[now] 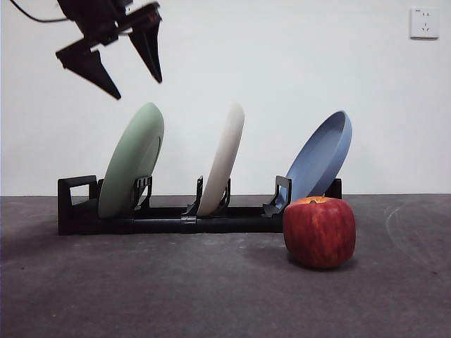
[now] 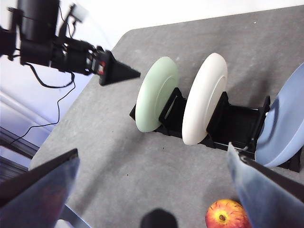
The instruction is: Take the green plate from the plate rack,put the plate on the table,take the apple from the table,put the apple in the plate
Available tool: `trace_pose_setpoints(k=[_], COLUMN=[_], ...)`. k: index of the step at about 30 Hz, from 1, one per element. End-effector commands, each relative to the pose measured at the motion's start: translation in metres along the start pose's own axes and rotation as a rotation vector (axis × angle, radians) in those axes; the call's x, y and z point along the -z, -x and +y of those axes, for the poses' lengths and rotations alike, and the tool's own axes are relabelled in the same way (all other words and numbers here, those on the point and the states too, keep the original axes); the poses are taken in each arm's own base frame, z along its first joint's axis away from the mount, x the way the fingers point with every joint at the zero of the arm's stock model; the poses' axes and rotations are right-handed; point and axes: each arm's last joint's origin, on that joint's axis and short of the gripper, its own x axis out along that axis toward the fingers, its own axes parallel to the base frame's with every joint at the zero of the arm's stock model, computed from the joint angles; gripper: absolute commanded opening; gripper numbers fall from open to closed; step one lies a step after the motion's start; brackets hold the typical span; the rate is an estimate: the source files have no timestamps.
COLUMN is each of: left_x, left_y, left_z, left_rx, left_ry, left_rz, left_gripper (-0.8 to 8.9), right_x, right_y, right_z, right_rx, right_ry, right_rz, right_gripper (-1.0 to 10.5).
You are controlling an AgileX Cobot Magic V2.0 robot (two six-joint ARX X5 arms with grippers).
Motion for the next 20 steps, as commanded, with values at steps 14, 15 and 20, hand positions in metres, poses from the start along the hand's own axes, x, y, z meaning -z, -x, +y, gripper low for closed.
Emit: trace_pose_setpoints(k=[14,15,20], left_x=[0.002,0.002,0.003], left_y=[-0.037,-0.037,-0.037], left_z=[-0.003,-0.004,-0.003], left_rx=[0.011,0.011,0.011], left_ry=[-0.026,-0.026,-0.025], left_rz=[0.069,0.068,0.075], left_gripper=[2.42,2.42,0.68], right_x=[-0.001,-0.001,-0.001], right_y=[0.000,0.000,0.000], right_z=[0.001,0.001,0.001], right_rx=[0.002,0.002,0.002], right_ry=[0.014,0.014,0.014], right_rz=[-0.002,-0.002,-0.002], right_gripper=[5.3,5.3,5.3])
